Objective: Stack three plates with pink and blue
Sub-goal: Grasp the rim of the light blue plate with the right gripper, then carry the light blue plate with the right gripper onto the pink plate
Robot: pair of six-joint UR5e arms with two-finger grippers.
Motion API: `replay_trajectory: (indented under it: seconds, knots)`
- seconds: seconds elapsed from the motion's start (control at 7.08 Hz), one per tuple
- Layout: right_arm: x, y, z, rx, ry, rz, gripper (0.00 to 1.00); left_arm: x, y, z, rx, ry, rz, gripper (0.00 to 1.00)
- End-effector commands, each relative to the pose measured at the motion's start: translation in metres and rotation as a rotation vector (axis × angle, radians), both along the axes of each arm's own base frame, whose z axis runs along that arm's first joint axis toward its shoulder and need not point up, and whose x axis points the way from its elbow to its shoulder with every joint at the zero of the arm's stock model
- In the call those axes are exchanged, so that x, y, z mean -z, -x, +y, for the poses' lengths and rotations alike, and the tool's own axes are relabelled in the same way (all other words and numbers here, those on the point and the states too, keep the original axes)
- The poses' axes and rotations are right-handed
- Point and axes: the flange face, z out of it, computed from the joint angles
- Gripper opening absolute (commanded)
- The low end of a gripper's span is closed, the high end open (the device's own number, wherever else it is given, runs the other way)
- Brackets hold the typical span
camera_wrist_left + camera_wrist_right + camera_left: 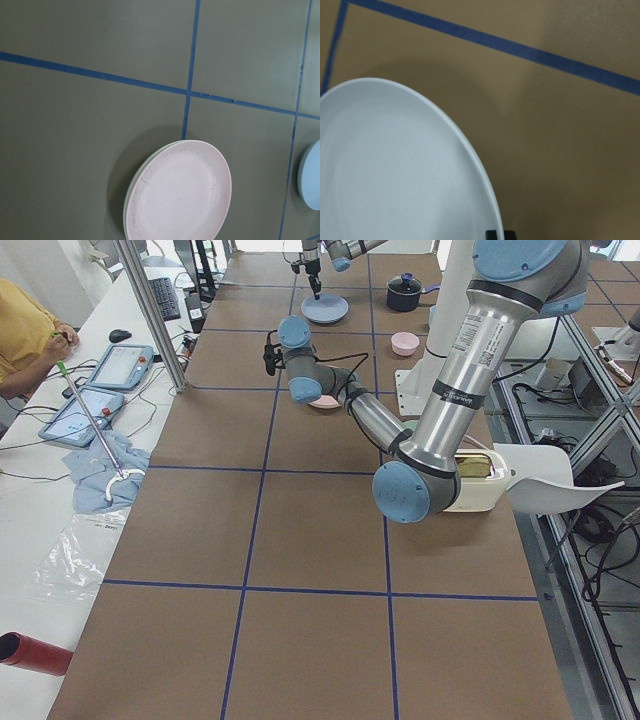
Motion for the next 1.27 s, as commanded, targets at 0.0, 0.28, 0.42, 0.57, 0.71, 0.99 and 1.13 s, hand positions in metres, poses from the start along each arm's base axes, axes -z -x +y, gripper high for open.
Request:
replay_trajectory:
  seconds: [0.0, 0.28, 0.42, 0.57, 0.71, 0.99, 1.13]
  knots:
    - [0.099, 0.006, 0.006, -0.100, 0.143, -0.107, 0.00, -0.005, 0.016, 0.003, 0.018, 0.000, -0.001, 0.99]
    - [0.216, 0.089, 0.012, -0.137, 0.237, -0.136, 0.00, -0.011, 0.026, 0.002, 0.033, -0.002, -0.007, 0.99]
    - [0.273, 0.160, 0.024, -0.185, 0.265, -0.140, 0.00, -0.012, 0.033, -0.002, 0.048, 0.000, -0.010, 0.99]
    - [0.319, 0.226, 0.045, -0.252, 0.311, -0.143, 0.00, -0.016, 0.034, -0.007, 0.056, 0.010, -0.019, 0.99]
    - [0.346, 0.273, 0.072, -0.276, 0.314, -0.151, 0.00, -0.019, 0.036, -0.010, 0.066, 0.018, -0.026, 0.99]
    - [0.355, 0.313, 0.101, -0.309, 0.317, -0.145, 0.00, -0.019, 0.038, -0.011, 0.071, 0.018, -0.026, 0.99]
    - [0.350, 0.315, 0.101, -0.309, 0.321, -0.136, 0.00, -0.018, 0.038, -0.011, 0.072, 0.017, -0.026, 0.99]
